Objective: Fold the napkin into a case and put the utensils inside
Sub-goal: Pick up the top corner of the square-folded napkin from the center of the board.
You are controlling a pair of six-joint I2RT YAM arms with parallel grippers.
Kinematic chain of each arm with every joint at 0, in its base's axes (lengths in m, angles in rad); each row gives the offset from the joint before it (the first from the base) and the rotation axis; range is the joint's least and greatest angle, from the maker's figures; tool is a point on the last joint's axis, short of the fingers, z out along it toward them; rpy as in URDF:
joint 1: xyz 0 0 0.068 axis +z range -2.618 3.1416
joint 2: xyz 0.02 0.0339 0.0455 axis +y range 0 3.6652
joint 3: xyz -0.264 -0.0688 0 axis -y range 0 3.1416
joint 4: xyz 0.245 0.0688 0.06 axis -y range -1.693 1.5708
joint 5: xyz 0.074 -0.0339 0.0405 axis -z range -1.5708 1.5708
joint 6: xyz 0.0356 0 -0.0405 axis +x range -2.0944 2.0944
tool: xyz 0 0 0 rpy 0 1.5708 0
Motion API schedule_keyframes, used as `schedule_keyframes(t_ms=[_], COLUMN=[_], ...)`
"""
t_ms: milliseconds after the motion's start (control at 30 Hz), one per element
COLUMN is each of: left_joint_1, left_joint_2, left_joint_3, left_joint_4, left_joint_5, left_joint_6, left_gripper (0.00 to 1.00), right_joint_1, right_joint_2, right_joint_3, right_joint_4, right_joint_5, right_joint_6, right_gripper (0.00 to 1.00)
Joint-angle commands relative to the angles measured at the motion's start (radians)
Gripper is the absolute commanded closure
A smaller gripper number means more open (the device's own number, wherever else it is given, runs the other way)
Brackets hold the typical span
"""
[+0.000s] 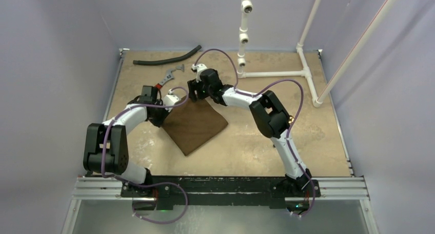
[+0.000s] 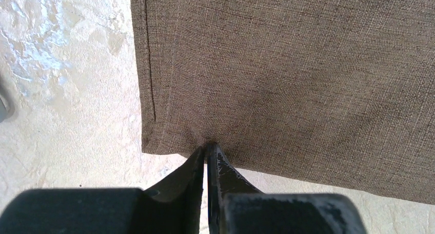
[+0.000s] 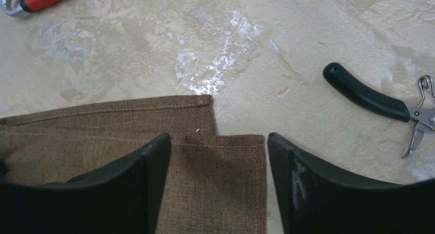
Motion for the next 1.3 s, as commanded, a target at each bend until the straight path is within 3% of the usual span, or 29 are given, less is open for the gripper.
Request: schedule_keyframes(t_ms=[0,167,233,500,800,1000,1067,1167,1267], left_joint_1=[0.003,0.004,0.003,0.005,0.004,0.004,0.005,0.005,0.005], left_joint_2=[-0.026,-0.079,-0.095,-0.037,0.045,0.038,0.038,0.035,0.033], left_joint_3=[0.035,0.056,0.072,0.111,0.084,0.075,0.069,0.054,0.039], left_joint_4=[-0.01,-0.017,-0.019,-0.015,0.041,0.043,0.045,0.053,0.062], left_joint_5=[0.0,0.034,0.043,0.061,0.058,0.053,0.05,0.044,0.034], left_joint_6=[-0.012,-0.036,-0.047,-0.029,-0.012,0.004,0.009,0.014,0.022], left_gripper=[0.87,0.62,0.59,0.61,0.7,0.75,0.75,0.76,0.78], right_joint_1=[-0.009,-0.031,-0.036,-0.058,-0.07,-0.082,-0.082,-0.083,-0.083], right_joint_2=[-0.076,-0.121,-0.117,-0.072,-0.024,-0.006,-0.007,-0.027,-0.054], right_joint_3=[-0.023,-0.091,-0.099,-0.112,-0.087,-0.085,-0.081,-0.087,-0.093], right_joint_4=[0.009,0.061,0.07,0.069,0.063,0.052,0.053,0.059,0.068], right_joint_5=[-0.018,-0.073,-0.105,-0.172,-0.254,-0.245,-0.251,-0.252,-0.246], right_joint_6=[0.001,0.029,0.032,0.065,0.08,0.085,0.088,0.089,0.088], right_gripper=[0.23,0.22,0.25,0.35,0.56,0.59,0.65,0.82,0.9])
